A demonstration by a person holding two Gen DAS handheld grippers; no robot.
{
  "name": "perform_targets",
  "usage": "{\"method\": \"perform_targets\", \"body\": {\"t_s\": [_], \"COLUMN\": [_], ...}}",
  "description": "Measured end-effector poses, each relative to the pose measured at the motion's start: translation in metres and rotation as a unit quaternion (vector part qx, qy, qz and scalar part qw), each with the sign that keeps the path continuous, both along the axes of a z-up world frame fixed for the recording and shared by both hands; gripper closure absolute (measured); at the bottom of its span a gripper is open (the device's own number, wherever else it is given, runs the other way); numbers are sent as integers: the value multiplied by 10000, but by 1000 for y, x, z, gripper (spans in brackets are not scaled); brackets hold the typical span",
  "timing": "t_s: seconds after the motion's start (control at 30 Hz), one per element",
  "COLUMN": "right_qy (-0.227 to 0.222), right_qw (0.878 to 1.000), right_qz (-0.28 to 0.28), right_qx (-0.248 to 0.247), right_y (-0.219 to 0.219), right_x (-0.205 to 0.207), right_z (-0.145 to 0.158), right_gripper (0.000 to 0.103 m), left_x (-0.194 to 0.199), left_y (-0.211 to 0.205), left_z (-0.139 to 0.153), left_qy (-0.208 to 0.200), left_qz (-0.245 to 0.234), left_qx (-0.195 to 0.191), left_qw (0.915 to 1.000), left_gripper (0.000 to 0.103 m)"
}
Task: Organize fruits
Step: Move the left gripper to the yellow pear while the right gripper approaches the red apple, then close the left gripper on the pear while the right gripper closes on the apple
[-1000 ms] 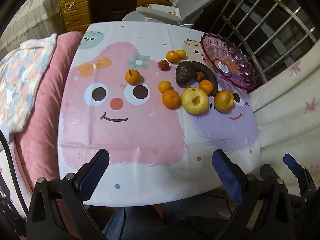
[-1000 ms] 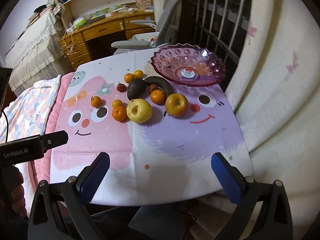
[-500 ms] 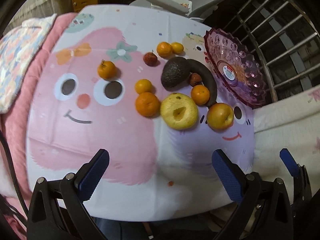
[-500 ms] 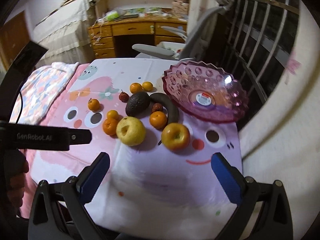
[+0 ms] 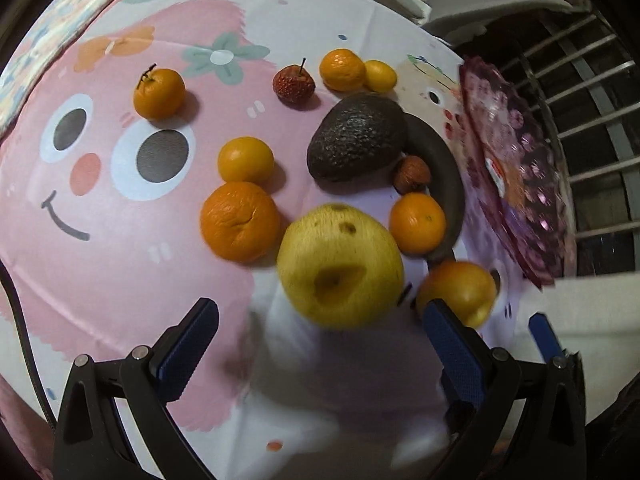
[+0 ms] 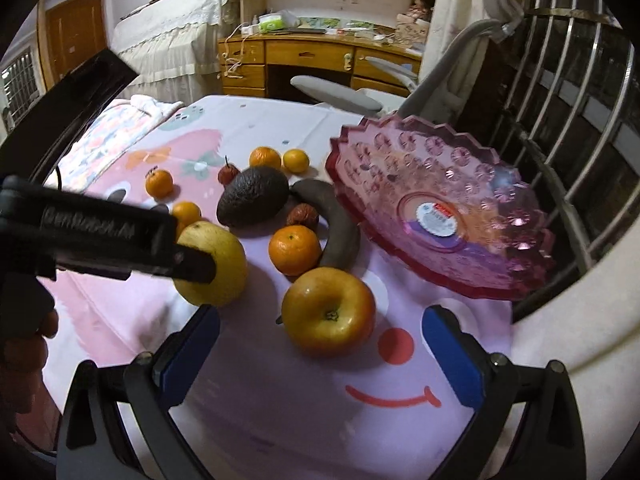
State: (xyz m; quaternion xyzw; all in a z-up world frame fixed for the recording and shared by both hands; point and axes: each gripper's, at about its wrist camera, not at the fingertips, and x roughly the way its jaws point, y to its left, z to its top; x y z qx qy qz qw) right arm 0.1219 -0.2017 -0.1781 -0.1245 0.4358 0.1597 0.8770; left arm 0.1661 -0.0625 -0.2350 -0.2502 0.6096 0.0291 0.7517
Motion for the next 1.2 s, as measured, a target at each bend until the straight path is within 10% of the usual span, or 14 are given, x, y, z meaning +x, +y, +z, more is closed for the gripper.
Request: {"method": "perform_targets", "body": {"t_s": [0.73, 1.2], "right_qy": [258, 293], "right_qw": [9996, 9994], "right_qz": [96, -27], "right_qx": [-40, 170], "right_y": [6, 1], "right_x": [42, 47], "right_z": [-59, -59], "right_gripper": [33, 33], "left_x": [37, 53], "left_y": [-15, -14], "left_z": [-31, -30], "left_qy": [44, 59], "left_qz": [430, 613], "left_qx": [286, 234], "left_qw": [9987, 9978], "left_gripper": [17, 34]}}
